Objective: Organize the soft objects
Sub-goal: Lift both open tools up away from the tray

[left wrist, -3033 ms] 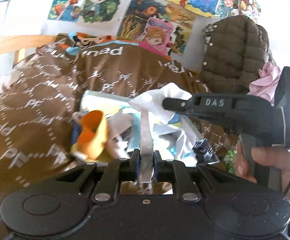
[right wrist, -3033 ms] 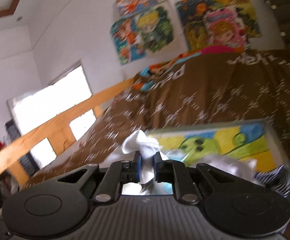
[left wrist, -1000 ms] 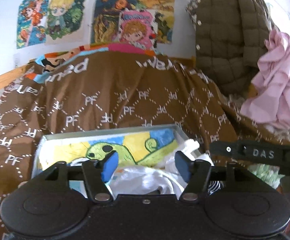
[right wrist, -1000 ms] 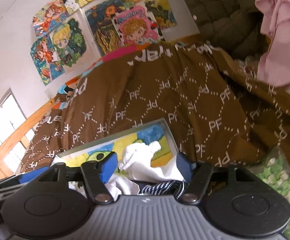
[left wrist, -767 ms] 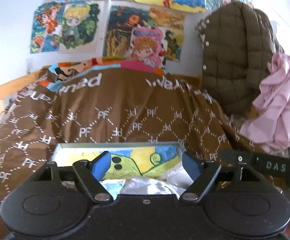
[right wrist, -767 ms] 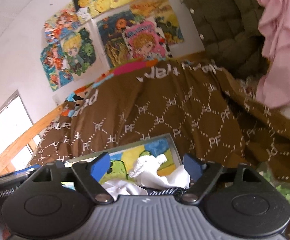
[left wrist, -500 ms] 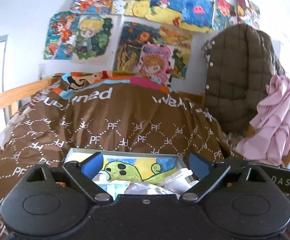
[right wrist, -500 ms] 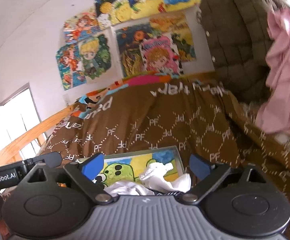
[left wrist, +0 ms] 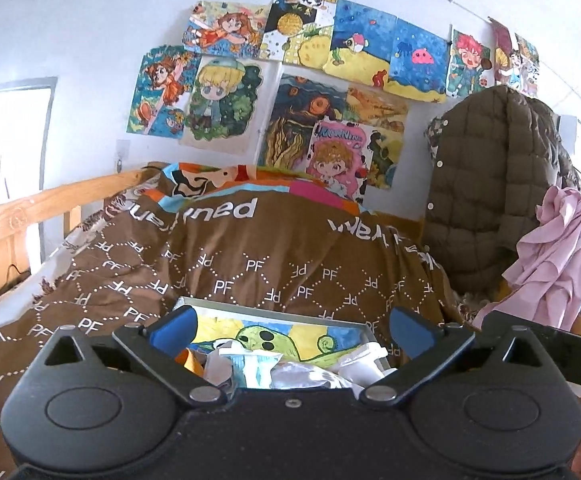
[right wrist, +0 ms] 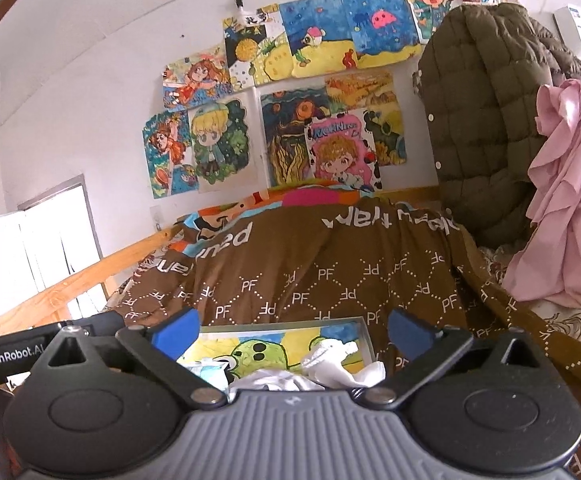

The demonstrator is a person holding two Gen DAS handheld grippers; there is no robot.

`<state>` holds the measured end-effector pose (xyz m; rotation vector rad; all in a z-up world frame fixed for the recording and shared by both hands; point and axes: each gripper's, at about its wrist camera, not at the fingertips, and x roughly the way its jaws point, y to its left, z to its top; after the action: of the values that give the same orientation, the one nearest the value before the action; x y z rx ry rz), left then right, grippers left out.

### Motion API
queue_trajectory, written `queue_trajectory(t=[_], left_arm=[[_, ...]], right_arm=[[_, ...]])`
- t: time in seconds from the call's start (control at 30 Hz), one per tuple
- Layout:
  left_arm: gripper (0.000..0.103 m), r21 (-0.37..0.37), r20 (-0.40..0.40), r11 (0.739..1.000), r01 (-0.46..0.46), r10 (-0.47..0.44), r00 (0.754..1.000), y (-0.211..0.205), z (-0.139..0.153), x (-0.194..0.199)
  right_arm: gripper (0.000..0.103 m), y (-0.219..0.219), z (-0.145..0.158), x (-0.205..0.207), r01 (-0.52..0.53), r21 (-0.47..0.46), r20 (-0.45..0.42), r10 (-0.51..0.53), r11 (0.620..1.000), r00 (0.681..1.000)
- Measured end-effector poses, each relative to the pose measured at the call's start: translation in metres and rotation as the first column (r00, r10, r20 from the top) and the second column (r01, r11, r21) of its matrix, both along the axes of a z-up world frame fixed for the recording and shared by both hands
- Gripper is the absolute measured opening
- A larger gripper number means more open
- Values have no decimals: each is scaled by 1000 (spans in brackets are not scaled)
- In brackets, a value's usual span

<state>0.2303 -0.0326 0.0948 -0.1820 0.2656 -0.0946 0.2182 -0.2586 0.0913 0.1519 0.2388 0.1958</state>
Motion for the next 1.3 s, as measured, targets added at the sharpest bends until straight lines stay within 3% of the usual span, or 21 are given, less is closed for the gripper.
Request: queue_trajectory(t=[0.67,1.3], left_arm=[[102,34,52,999,-32,30,998,-14,8,-47],[102,5,22,997,-75,74,997,7,-27,-79]], right_arm=[[103,-23,-6,-43,26,51,39,-28,998,999],[103,-6,-26,-70,44,-6,41,-44,999,998]])
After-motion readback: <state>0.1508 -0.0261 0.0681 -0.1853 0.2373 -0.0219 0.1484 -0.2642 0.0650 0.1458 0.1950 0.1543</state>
